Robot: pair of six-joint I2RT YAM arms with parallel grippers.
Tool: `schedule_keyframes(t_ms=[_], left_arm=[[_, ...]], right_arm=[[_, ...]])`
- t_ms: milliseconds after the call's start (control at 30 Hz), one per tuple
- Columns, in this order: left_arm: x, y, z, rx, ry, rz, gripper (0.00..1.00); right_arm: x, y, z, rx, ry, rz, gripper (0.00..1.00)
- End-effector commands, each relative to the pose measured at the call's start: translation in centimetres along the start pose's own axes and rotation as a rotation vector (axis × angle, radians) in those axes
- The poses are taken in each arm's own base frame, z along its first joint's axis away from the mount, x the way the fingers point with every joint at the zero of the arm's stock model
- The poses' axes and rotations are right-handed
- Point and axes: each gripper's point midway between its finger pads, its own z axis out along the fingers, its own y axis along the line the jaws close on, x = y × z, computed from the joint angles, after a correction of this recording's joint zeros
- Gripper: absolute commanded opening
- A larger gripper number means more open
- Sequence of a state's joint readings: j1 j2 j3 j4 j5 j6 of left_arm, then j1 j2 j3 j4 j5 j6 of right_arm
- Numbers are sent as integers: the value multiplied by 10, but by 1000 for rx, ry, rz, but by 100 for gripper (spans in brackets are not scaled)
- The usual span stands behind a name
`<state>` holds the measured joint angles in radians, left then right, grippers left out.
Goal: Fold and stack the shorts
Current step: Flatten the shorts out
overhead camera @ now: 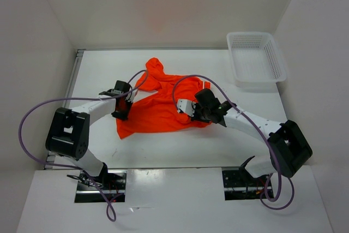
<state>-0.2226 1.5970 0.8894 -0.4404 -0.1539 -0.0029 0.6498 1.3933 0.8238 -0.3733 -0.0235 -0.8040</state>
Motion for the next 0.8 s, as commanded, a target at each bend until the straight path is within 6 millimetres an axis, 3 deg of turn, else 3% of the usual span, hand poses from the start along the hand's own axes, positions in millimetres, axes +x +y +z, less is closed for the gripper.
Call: schedule_keyframes(t_ms=[0, 100, 267, 333, 500, 767], left_arm=[[-17, 14, -11, -30, -24, -24, 22], [-18, 16, -14, -25, -28, -34, 40], [-10, 15, -11, -24, -13, -32, 42], [-10, 18, -10, -27, -12, -41, 39], [-11, 21, -10, -32, -19, -52, 20], [-3, 21, -9, -23, 9, -57, 0]], right_arm=[[-8, -7, -2, 28, -38, 4, 0], [-5, -4, -1, 22, -32, 4, 0], [-6, -6, -3, 28, -38, 4, 1], [-6, -6, -3, 28, -38, 4, 1], [-7, -5, -3, 22, -45, -6, 1], [-9, -10, -3, 52, -49, 23, 0]])
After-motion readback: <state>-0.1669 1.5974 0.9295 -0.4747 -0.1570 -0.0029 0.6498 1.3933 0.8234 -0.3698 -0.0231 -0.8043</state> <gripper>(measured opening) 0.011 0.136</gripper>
